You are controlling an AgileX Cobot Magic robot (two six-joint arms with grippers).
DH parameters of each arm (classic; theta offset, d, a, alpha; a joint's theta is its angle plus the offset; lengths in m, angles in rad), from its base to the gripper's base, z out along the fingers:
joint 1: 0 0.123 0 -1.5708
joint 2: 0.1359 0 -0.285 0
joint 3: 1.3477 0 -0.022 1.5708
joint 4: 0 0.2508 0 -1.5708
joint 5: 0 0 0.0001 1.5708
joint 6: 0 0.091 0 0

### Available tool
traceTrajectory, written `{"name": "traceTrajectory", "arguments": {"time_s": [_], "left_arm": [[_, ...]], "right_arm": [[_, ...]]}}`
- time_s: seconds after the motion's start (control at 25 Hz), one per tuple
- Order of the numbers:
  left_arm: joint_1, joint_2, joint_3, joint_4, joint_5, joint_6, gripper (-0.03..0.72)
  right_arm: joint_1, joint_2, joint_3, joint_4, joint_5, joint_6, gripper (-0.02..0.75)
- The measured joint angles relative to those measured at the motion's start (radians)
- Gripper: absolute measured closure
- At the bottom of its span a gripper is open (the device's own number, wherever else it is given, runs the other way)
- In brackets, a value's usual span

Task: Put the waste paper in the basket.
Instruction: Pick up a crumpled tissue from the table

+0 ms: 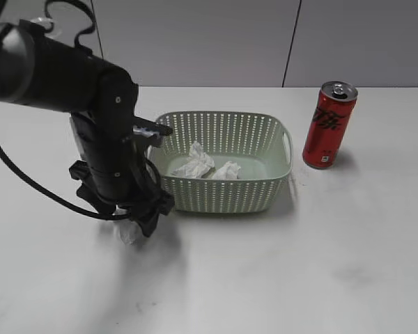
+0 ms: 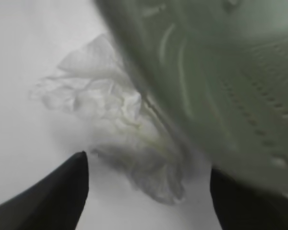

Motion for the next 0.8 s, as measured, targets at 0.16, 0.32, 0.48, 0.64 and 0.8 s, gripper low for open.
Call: {"name": "traceTrajectory", "arguments": {"time_s": [0.16, 0.32, 0.48, 0.64, 0.8], "left_arm": [[-0.006, 0.059, -0.001, -0.001, -0.048, -0.003, 0.104], [-0.006, 0.075, -0.003, 0.003, -0.065, -0.027, 0.239], [-0.006, 0.068, -0.003, 0.012, -0.056, -0.036, 0.564], [-0.006, -0.01, 0.002, 0.037, -0.019, -0.04, 0.643], [-0.006, -0.153, 0.002, 0.045, 0.006, -0.042, 0.648]], "right_arm": [[0.0, 0.0, 0.0, 0.0, 0.0, 0.0, 0.145], [0.0, 0.0, 0.0, -0.001, 0.0, 0.0, 0.145], [0.0, 0.0, 0.0, -0.002, 0.0, 0.0, 0.146], [0.0, 0.0, 0.0, -0.002, 0.0, 0.0, 0.146], [0.0, 0.0, 0.0, -0.002, 0.0, 0.0, 0.146]]}}
